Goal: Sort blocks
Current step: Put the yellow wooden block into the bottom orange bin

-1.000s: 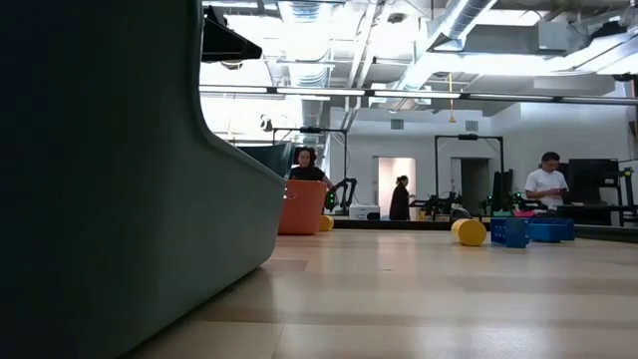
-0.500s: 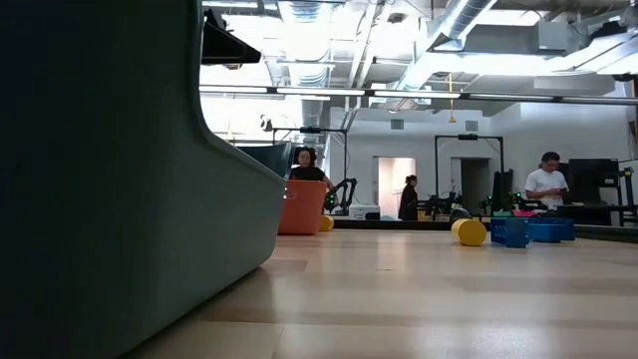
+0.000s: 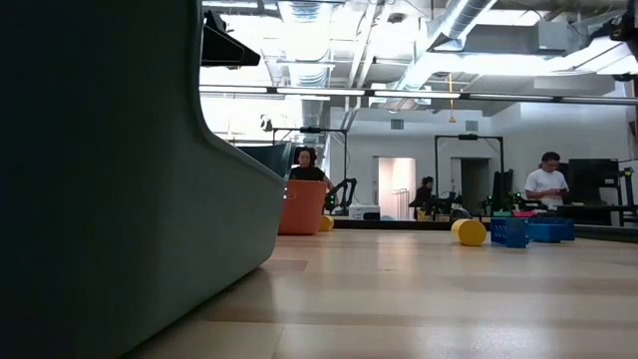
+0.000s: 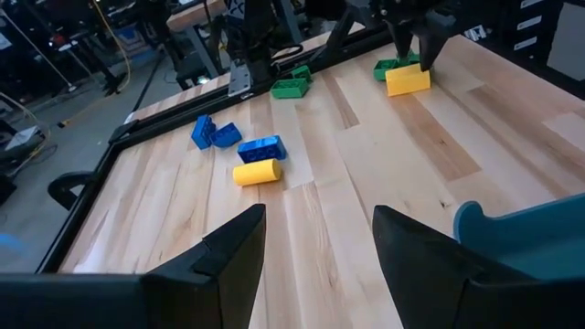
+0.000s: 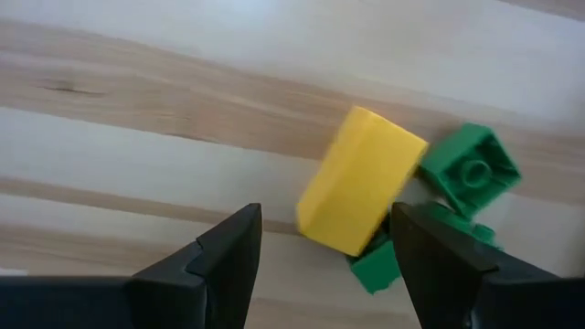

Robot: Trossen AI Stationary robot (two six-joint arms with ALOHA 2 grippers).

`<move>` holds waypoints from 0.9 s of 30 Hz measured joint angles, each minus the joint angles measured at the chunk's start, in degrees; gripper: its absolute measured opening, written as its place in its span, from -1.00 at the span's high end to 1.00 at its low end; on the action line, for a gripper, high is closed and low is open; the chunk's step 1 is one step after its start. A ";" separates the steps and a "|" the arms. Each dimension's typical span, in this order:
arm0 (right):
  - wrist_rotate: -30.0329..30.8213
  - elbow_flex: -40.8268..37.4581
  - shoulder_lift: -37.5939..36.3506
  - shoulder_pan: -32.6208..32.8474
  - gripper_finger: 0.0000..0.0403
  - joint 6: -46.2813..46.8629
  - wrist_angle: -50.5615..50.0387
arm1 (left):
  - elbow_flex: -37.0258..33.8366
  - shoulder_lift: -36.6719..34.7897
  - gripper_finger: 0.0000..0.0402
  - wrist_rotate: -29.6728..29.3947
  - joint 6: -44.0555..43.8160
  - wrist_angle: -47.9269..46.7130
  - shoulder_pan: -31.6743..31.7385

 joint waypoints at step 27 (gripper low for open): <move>-1.83 -7.76 2.88 -2.26 -0.24 -6.16 8.55 | 0.00 0.00 0.02 0.01 0.25 -0.39 0.00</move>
